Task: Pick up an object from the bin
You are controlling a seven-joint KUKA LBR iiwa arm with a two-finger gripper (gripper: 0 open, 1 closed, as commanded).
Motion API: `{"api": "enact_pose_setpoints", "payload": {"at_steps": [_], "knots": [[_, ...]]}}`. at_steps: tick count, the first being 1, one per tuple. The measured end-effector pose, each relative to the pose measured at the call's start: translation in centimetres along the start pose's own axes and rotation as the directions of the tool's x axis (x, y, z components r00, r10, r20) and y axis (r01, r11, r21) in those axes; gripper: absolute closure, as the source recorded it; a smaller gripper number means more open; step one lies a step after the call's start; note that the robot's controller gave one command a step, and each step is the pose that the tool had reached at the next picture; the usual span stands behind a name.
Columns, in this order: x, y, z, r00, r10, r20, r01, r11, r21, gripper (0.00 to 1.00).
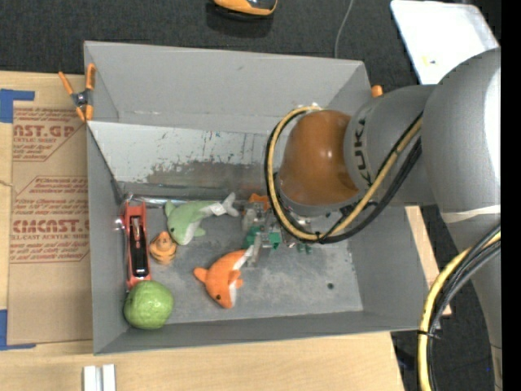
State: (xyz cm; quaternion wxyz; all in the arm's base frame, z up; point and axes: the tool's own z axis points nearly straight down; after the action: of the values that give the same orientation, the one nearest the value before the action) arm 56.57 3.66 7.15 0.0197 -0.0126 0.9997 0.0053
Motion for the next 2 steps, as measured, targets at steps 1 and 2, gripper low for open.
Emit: {"api": "enact_pose_setpoints", "payload": {"at_steps": [1,2], "knots": [[-1.9,2.3,-2.3,1.000,-0.029,-0.001,0.029,1.000,0.000,1.00],[0.0,1.3,-10.0,0.999,0.045,-0.006,-0.045,0.999,0.000,1.00]]}}
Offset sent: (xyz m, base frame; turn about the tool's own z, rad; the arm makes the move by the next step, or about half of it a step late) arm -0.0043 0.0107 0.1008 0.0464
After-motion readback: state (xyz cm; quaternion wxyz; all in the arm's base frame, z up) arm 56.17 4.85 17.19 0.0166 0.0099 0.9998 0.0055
